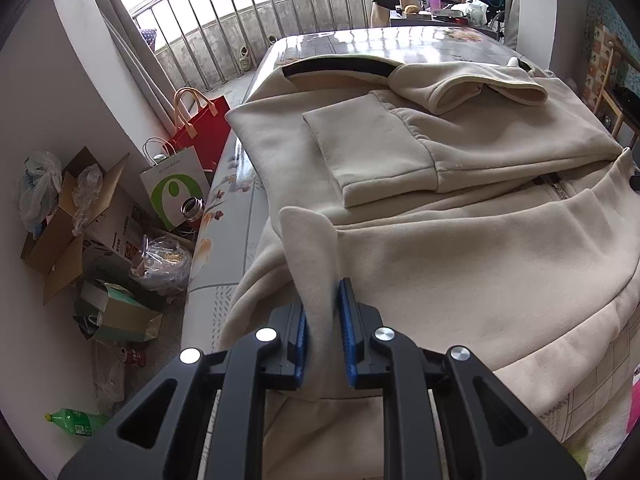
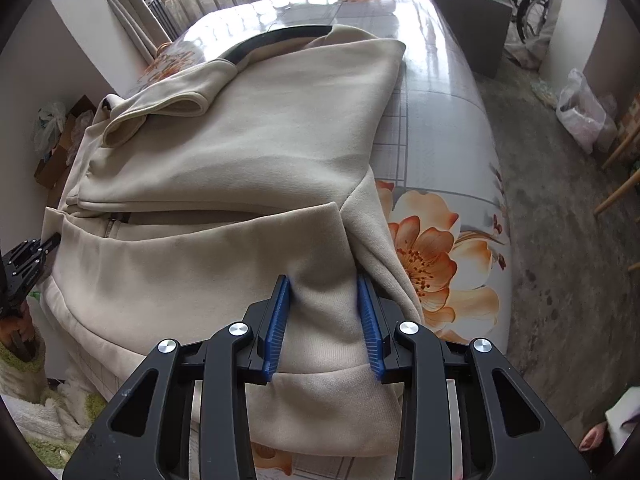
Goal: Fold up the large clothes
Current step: 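Grasp the side edge with the left tool while the right tool grasps it too, then lift the gripped side edge up with both tools, then fold the lifted side over the jacket with both tools and open them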
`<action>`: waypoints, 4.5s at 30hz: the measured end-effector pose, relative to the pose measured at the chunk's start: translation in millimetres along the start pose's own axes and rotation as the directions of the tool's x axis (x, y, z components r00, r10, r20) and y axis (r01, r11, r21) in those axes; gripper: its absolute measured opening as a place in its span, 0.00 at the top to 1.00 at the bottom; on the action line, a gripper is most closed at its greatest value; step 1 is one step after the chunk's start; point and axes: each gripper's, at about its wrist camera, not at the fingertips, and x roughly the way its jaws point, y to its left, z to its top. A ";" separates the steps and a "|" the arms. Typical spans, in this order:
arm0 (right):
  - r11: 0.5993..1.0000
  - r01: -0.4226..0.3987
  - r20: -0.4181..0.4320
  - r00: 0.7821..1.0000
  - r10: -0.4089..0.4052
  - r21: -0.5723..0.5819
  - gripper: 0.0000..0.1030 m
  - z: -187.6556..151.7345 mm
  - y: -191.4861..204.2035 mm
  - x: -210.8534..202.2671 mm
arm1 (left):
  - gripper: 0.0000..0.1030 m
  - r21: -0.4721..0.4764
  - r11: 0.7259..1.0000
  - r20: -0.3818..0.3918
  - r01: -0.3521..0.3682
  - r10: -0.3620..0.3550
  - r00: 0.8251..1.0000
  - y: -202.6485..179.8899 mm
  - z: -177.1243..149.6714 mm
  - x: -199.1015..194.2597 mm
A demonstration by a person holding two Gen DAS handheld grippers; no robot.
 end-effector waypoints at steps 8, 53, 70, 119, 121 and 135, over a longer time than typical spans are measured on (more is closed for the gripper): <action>0.981 0.154 0.035 0.988 -0.151 -0.115 0.89 -5.9 37.8 -12.7 | 0.86 -0.021 0.999 -0.009 0.028 -0.029 1.000 7.9 1.0 1.3; 0.948 0.289 0.229 0.940 -0.254 -0.135 0.93 -16.2 63.2 -30.3 | 0.86 -0.043 0.997 0.006 0.061 -0.061 0.998 12.6 -0.4 1.9; 0.950 -0.306 0.057 0.952 0.302 0.070 0.56 5.9 -18.2 8.0 | 0.86 -0.026 0.999 -0.003 0.023 -0.023 1.000 4.9 1.4 1.8; 0.962 0.267 0.475 0.854 -0.212 -0.050 0.92 -41.2 79.2 -114.4 | 0.95 -0.034 0.999 0.276 0.015 -0.005 0.961 18.4 14.0 -89.5; 0.964 0.264 0.488 0.847 -0.212 -0.040 0.92 -36.8 77.9 -116.2 | 0.95 -0.033 0.999 0.291 0.011 -0.001 0.957 20.5 20.5 -90.5; 0.964 0.264 0.548 0.811 -0.205 -0.029 0.92 14.4 68.3 -120.3 | 0.95 -0.012 0.999 0.376 -0.033 0.035 0.926 30.2 75.1 -87.8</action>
